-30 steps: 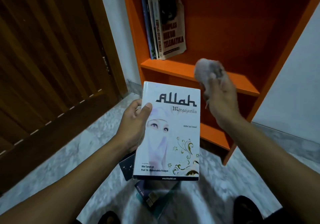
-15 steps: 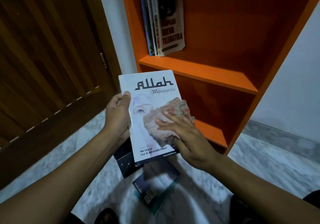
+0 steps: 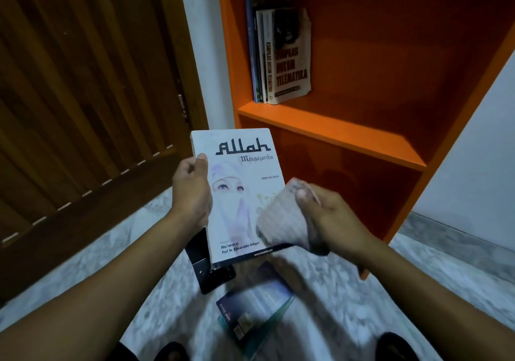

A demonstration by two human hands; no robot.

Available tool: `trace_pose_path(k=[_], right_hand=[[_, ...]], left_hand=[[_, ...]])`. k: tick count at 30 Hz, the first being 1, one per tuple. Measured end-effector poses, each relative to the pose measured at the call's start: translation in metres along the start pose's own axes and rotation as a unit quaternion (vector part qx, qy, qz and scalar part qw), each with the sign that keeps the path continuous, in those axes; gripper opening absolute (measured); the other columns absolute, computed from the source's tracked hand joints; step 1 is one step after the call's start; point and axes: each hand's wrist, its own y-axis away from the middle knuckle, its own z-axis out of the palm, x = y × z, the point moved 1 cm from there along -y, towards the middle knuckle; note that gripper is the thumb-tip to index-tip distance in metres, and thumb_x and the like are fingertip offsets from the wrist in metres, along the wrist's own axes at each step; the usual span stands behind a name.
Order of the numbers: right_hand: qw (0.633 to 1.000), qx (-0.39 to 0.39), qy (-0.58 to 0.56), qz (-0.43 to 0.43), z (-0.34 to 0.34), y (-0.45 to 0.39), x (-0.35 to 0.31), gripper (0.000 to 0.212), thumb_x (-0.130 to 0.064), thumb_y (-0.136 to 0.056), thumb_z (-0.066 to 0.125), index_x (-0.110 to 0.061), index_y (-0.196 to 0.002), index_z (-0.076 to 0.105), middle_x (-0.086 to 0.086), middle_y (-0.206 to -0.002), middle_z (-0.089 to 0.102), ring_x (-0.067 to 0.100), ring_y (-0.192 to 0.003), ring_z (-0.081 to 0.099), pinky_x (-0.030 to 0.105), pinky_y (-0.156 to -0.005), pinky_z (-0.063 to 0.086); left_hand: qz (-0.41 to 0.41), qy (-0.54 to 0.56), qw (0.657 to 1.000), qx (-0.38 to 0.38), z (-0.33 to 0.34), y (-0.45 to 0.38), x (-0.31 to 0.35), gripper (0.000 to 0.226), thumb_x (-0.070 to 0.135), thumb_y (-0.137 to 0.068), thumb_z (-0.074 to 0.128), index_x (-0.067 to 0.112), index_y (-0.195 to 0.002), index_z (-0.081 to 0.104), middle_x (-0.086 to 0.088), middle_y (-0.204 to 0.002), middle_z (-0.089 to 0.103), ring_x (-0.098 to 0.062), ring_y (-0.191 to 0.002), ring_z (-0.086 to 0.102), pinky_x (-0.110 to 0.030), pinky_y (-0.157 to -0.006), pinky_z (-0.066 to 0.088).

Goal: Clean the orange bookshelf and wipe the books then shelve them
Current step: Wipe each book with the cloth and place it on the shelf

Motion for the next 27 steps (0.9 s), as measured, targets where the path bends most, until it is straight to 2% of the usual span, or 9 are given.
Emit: trace_pose_path(k=[2, 3, 7, 9, 11, 14, 17, 22, 27], right_hand=[[0.988, 0.107, -0.083, 0.069, -0.006, -0.011, -0.010, 0.030, -0.040, -0.102, 0.049, -0.019, -0.105, 0.069, 0.018, -0.087, 0.071, 0.022, -0.075, 0.065, 0.034, -0.069, 0.049], [0.977, 0.161, -0.113, 0.080, -0.011, -0.016, -0.016, 0.027, -0.035, -0.103, 0.048, -0.017, -0.102, 0.068, 0.014, -0.087, 0.072, 0.021, -0.077, 0.069, 0.033, -0.067, 0.051], [0.962, 0.248, -0.111, -0.023, -0.016, -0.033, -0.039, 0.031, -0.033, -0.106, 0.038, -0.015, -0.122, 0.059, -0.003, -0.093, 0.068, 0.011, -0.082, 0.068, 0.028, -0.067, 0.053], [0.974, 0.214, -0.001, -0.074, -0.005, -0.034, -0.038, 0.034, -0.042, -0.105, 0.035, -0.032, -0.132, 0.053, -0.005, -0.121, 0.066, 0.011, -0.113, 0.064, 0.040, -0.090, 0.054], [0.968, 0.148, 0.175, -0.098, 0.013, -0.032, -0.025, 0.044, -0.047, -0.104, 0.031, -0.037, -0.145, 0.043, -0.012, -0.152, 0.043, 0.008, -0.146, 0.031, 0.046, -0.119, 0.024], [0.949, 0.099, 0.277, -0.110, 0.038, -0.019, -0.008, 0.048, -0.043, -0.105, 0.031, -0.034, -0.152, 0.033, -0.019, -0.161, 0.019, -0.001, -0.150, -0.001, 0.041, -0.123, -0.005], [0.956, 0.055, 0.266, -0.107, 0.051, -0.007, 0.005, 0.047, -0.041, -0.105, 0.032, -0.036, -0.152, 0.031, -0.019, -0.161, 0.020, -0.003, -0.150, -0.002, 0.037, -0.122, -0.007], [0.963, -0.050, 0.232, -0.128, 0.059, 0.009, 0.013, 0.045, -0.039, -0.103, 0.037, -0.036, -0.148, 0.039, -0.026, -0.156, 0.024, -0.009, -0.147, 0.004, 0.014, -0.113, -0.016], [0.974, -0.112, 0.152, -0.123, 0.064, 0.028, 0.019, 0.036, -0.035, -0.103, 0.041, -0.033, -0.134, 0.057, -0.040, -0.141, 0.036, -0.014, -0.141, 0.021, 0.023, -0.119, 0.004]], left_hand=[[0.003, -0.019, 1.000, -0.023, 0.005, 0.006, -0.004, 0.027, 0.032, -0.105, 0.045, 0.009, -0.116, 0.052, -0.009, -0.112, 0.072, -0.029, -0.105, 0.069, -0.052, -0.095, 0.054], [0.007, -0.030, 0.999, -0.037, 0.008, 0.010, -0.007, 0.024, 0.032, -0.105, 0.045, 0.010, -0.112, 0.053, -0.009, -0.112, 0.072, -0.028, -0.105, 0.069, -0.051, -0.096, 0.054], [0.022, -0.054, 0.990, -0.127, 0.026, 0.029, -0.024, 0.022, 0.032, -0.103, 0.047, 0.013, -0.107, 0.057, -0.006, -0.106, 0.075, -0.026, -0.101, 0.072, -0.051, -0.093, 0.055], [0.027, -0.065, 0.985, -0.160, 0.036, 0.037, -0.035, 0.020, 0.035, -0.102, 0.049, 0.017, -0.102, 0.058, -0.006, -0.106, 0.075, -0.024, -0.100, 0.071, -0.046, -0.091, 0.054], [0.038, -0.079, 0.982, -0.167, 0.044, 0.043, -0.042, 0.020, 0.040, -0.101, 0.052, 0.023, -0.097, 0.062, -0.011, -0.098, 0.072, -0.024, -0.091, 0.066, -0.040, -0.083, 0.049], [-0.007, -0.056, 0.989, -0.134, 0.050, 0.043, -0.041, 0.020, 0.038, -0.100, 0.055, 0.022, -0.098, 0.066, -0.016, -0.100, 0.072, -0.031, -0.094, 0.069, -0.048, -0.085, 0.054], [-0.089, 0.007, 0.993, -0.082, 0.046, 0.034, -0.038, 0.018, 0.029, -0.102, 0.053, 0.014, -0.104, 0.064, -0.018, -0.100, 0.074, -0.032, -0.087, 0.073, -0.045, -0.079, 0.060], [-0.122, 0.059, 0.991, -0.003, 0.034, 0.014, -0.035, 0.020, 0.029, -0.102, 0.052, 0.010, -0.105, 0.056, -0.018, -0.099, 0.073, -0.030, -0.081, 0.072, -0.044, -0.070, 0.060], [-0.113, 0.068, 0.990, 0.055, 0.017, -0.002, -0.027, 0.036, 0.031, -0.103, 0.050, 0.004, -0.126, 0.055, -0.014, -0.104, 0.074, -0.034, -0.091, 0.073, -0.046, -0.069, 0.061]])
